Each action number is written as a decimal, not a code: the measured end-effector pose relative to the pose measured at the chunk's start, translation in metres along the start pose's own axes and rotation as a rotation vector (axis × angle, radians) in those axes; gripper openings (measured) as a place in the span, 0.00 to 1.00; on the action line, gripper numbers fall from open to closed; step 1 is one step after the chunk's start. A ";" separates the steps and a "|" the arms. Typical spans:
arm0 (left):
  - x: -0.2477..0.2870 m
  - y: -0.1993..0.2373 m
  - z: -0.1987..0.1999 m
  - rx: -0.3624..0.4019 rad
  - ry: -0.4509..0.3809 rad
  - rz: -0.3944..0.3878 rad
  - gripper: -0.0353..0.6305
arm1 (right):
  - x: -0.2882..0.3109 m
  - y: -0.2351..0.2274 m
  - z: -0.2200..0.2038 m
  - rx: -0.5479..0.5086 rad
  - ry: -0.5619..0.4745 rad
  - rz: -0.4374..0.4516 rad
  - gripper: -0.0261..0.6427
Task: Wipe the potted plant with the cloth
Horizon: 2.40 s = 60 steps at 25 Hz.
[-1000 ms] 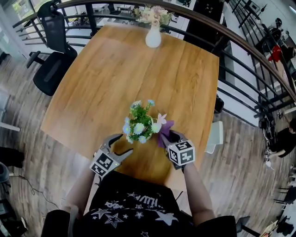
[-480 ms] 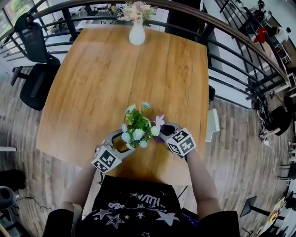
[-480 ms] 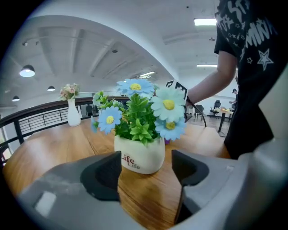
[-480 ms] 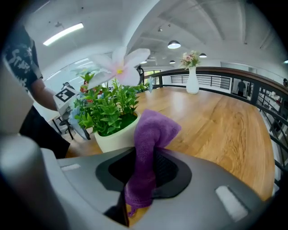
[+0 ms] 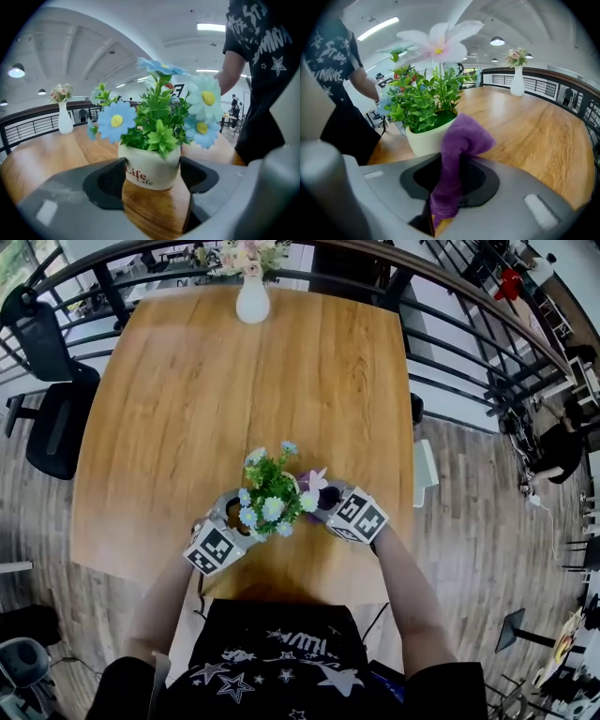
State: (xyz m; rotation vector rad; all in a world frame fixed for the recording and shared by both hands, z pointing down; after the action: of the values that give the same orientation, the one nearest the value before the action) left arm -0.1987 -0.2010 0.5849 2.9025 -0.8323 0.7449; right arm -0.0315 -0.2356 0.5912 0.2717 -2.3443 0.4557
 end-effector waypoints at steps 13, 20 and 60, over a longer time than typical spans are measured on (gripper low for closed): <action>0.000 -0.004 -0.002 -0.035 0.000 0.026 0.61 | 0.000 0.019 -0.007 0.059 -0.044 -0.072 0.18; 0.003 -0.010 -0.002 -0.072 0.014 0.065 0.61 | -0.002 0.032 -0.017 0.115 -0.075 -0.078 0.18; -0.014 0.008 0.003 -0.032 0.092 -0.050 0.80 | -0.011 0.078 -0.032 0.197 -0.111 -0.048 0.19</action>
State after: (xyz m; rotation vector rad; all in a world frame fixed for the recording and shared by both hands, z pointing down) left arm -0.2113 -0.2014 0.5748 2.8248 -0.7527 0.8454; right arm -0.0288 -0.1511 0.5858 0.4552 -2.3973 0.6643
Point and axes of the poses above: the fingertips, and each gripper's own axes: x forward along the fingers, y to its left, z out of its top, the point moved 6 cm from there along -x, backward along the fingers, and after that the axes turned 8 degrees about z, right-handed, at the moved point
